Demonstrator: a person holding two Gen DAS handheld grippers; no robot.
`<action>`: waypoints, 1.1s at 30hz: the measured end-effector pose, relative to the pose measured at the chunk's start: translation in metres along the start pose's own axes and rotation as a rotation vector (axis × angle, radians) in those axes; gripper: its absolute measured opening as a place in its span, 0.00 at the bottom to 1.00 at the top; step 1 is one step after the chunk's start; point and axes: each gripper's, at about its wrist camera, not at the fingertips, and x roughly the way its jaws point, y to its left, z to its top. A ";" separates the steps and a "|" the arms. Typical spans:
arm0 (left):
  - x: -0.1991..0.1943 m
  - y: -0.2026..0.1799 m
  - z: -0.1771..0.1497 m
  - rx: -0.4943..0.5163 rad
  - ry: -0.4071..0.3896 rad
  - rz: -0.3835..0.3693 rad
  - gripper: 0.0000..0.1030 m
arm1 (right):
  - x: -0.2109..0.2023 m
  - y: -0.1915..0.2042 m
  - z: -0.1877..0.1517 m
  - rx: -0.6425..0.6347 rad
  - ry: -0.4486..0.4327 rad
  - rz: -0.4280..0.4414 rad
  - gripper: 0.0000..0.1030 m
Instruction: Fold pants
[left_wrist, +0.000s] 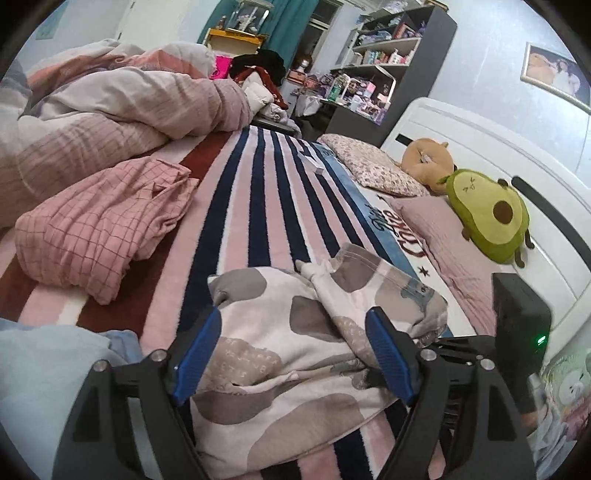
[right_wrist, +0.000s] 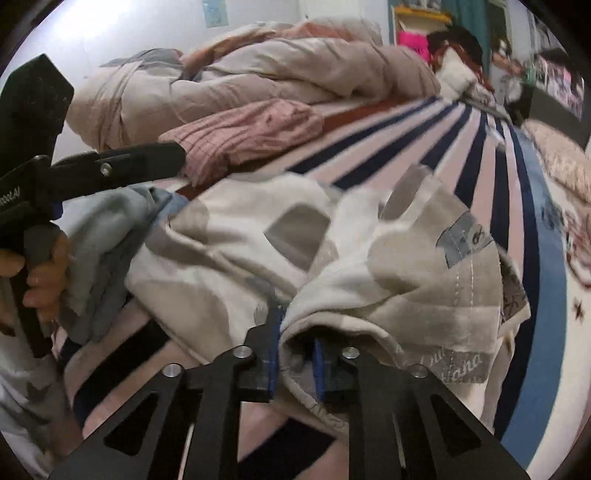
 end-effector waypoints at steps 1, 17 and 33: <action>0.002 -0.003 0.000 0.010 0.011 -0.002 0.76 | -0.008 -0.004 -0.004 0.021 -0.016 0.035 0.29; 0.083 -0.113 -0.025 0.253 0.184 0.057 0.84 | -0.116 -0.070 -0.107 0.228 -0.230 -0.054 0.50; 0.049 -0.061 -0.014 0.032 -0.017 0.238 0.13 | -0.112 -0.087 -0.127 0.262 -0.270 -0.032 0.50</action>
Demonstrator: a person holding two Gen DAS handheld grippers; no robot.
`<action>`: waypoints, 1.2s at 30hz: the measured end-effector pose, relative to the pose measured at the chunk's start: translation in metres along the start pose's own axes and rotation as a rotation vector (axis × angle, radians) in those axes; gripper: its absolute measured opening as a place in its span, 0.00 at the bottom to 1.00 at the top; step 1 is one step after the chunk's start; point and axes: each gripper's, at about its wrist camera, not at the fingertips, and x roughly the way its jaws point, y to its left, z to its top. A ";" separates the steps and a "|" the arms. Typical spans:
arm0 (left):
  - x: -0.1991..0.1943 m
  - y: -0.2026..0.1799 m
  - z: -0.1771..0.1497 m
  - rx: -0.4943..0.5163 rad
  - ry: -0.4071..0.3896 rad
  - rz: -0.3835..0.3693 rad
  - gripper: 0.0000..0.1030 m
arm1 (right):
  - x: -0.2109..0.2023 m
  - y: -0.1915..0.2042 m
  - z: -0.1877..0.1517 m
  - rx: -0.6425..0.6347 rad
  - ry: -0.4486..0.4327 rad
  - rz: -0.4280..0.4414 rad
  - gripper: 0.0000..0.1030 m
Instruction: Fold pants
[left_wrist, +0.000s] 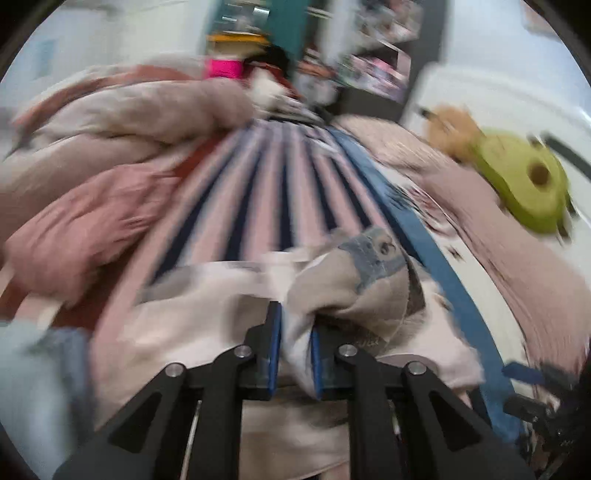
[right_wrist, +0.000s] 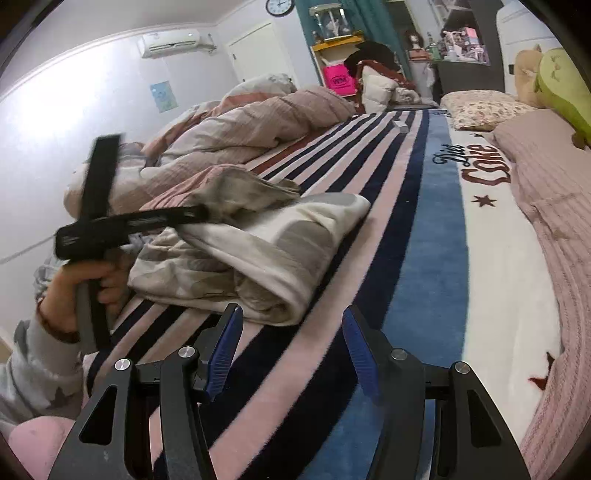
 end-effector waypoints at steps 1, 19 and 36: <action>-0.004 0.011 -0.003 -0.035 -0.002 0.014 0.21 | -0.001 -0.001 0.000 0.005 -0.002 -0.002 0.50; 0.021 0.047 0.000 -0.231 0.149 -0.136 0.75 | 0.011 0.015 0.004 0.006 0.011 0.019 0.50; -0.033 0.061 -0.035 -0.086 0.108 0.057 0.16 | 0.023 -0.003 0.024 0.080 0.011 0.037 0.52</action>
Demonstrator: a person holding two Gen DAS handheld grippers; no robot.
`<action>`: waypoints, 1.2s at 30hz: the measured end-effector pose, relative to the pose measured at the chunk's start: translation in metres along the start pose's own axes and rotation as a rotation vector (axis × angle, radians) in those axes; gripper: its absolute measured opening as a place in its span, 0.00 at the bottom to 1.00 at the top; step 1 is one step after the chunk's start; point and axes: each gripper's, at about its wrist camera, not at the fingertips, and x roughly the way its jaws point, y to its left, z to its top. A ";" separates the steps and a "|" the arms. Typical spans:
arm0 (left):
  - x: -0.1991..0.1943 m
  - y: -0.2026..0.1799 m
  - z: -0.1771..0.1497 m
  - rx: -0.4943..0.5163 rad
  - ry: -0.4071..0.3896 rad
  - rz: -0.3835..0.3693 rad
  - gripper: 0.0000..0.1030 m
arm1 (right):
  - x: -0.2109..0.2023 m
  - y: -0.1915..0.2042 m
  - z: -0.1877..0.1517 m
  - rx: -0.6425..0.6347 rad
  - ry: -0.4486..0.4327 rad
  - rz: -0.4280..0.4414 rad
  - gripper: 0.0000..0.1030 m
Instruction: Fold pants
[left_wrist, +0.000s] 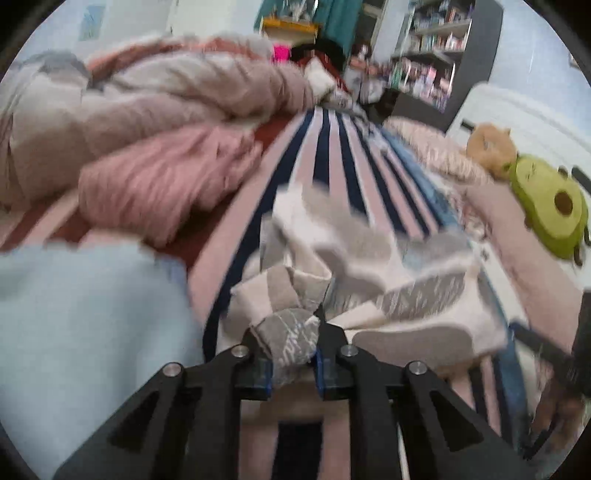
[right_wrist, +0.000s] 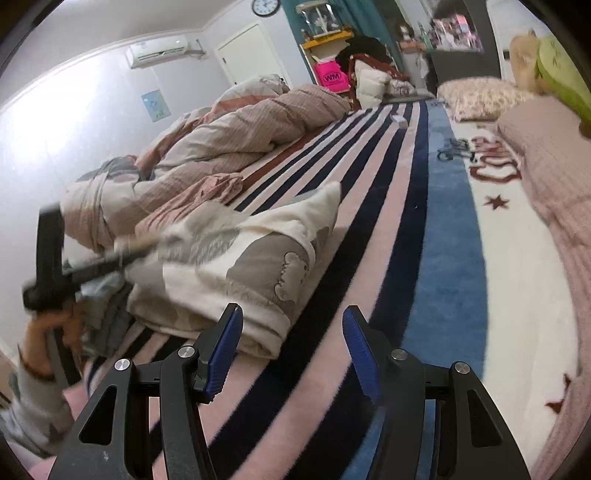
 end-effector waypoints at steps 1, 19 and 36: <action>0.001 -0.001 -0.004 0.020 0.012 0.000 0.17 | 0.002 -0.001 0.001 0.024 0.002 0.009 0.56; -0.013 0.012 0.031 0.010 -0.038 -0.054 0.63 | 0.100 -0.006 0.024 0.172 0.194 0.112 0.63; -0.006 -0.047 0.007 0.127 0.073 -0.236 0.66 | -0.031 -0.032 -0.020 0.158 0.156 -0.054 0.20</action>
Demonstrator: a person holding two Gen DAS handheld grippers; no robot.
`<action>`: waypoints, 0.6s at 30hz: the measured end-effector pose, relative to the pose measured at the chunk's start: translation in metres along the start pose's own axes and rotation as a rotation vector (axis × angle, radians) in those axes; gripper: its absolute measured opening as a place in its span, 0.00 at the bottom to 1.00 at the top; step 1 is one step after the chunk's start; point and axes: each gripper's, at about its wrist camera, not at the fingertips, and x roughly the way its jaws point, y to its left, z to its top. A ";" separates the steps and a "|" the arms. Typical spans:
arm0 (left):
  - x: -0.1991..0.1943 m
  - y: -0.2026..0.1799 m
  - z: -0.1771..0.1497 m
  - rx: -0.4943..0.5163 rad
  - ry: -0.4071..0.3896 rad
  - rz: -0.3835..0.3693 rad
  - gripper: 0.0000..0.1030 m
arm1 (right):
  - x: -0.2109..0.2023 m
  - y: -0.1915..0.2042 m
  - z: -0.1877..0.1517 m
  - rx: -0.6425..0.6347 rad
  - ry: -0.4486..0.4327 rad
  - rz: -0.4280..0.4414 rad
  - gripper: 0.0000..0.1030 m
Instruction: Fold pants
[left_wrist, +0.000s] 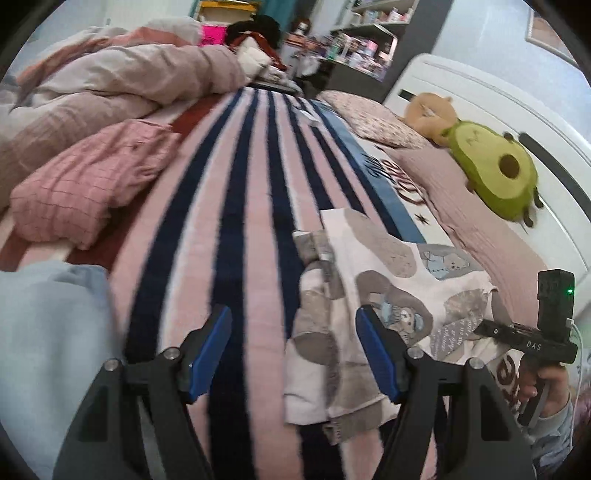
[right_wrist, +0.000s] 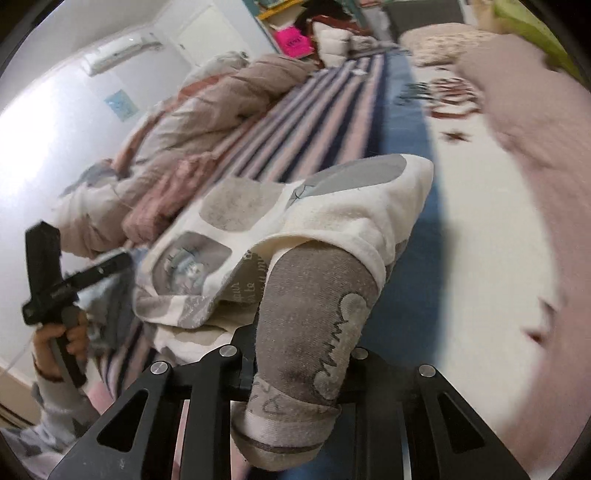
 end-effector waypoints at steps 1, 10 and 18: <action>0.002 -0.005 -0.001 0.011 0.004 -0.004 0.66 | -0.006 -0.007 -0.006 0.010 0.020 -0.033 0.27; 0.029 -0.040 0.008 0.082 0.045 -0.032 0.66 | -0.061 0.002 0.005 -0.136 -0.148 -0.211 0.45; 0.062 -0.037 0.004 0.089 0.113 -0.011 0.67 | -0.023 0.011 0.029 -0.283 -0.077 -0.242 0.45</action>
